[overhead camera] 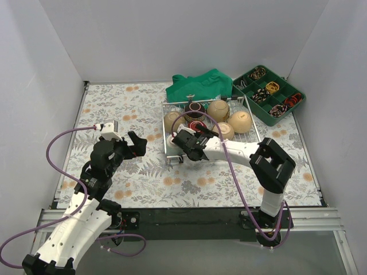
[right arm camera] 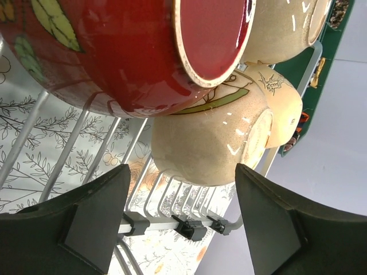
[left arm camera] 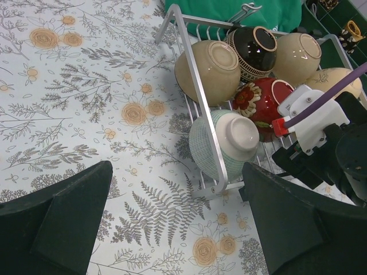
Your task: Unload the bowls from the dish rack
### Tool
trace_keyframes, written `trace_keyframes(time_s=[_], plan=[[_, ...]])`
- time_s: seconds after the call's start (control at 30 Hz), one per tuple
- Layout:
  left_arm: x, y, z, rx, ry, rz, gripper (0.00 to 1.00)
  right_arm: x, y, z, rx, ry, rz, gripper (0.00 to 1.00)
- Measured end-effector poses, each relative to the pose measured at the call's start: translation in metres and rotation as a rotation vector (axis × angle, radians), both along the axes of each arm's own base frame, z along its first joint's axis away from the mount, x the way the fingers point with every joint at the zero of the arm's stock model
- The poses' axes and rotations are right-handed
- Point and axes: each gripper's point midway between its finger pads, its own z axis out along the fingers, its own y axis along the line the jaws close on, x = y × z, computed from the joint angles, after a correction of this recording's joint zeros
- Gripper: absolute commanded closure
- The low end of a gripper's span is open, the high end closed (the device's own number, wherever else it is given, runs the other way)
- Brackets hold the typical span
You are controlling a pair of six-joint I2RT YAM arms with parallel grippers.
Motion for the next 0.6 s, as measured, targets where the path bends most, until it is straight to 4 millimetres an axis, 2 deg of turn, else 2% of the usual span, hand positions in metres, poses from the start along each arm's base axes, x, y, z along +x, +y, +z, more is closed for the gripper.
trace_keyframes(time_s=[0.6], plan=[[-0.001, 0.001, 0.003, -0.005, -0.011, 0.0, 0.02, 0.016, -0.013, 0.005, -0.115, -0.066, -0.034, 0.07]])
